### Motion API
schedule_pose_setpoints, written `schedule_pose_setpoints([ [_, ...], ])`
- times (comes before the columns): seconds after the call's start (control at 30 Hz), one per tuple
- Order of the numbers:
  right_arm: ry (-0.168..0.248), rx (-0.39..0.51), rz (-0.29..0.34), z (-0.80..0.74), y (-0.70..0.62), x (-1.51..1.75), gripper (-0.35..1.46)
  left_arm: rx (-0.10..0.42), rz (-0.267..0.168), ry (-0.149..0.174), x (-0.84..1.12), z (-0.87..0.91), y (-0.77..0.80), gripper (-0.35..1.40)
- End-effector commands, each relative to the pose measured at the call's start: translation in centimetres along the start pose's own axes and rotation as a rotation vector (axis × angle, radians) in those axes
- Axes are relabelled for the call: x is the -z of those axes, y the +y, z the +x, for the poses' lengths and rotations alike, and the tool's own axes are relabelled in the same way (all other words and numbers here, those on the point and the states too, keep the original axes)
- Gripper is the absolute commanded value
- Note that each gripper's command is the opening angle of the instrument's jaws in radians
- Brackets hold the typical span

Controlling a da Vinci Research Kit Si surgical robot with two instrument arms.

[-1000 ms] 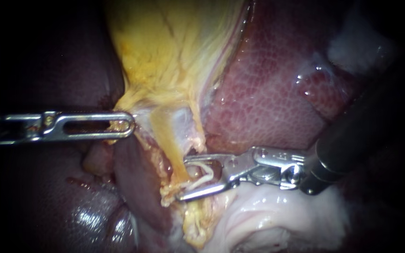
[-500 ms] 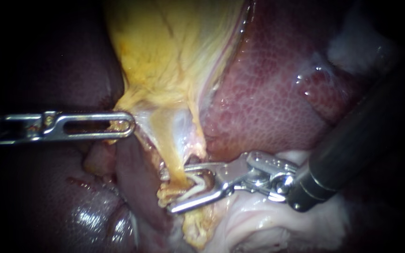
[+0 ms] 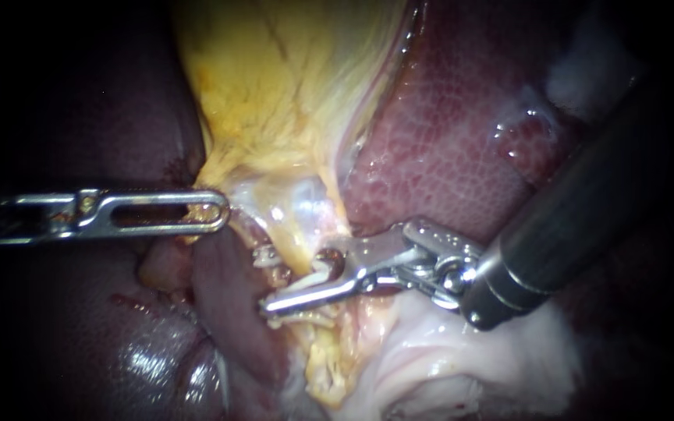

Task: Clipping third clip left tube

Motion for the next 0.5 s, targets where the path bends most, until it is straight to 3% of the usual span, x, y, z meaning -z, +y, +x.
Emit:
schedule_pose_setpoints([
  [0.03,-0.006,0.000,-0.001,-0.01,0.02,0.00,-0.35,0.000,0.000,0.000,0.00,0.00,0.00,-0.35],
  [0.5,-0.015,0.002,-0.004,-0.05,0.08,0.02,-0.35,0.000,0.000,0.000,0.01,0.00,0.00,-0.35],
])
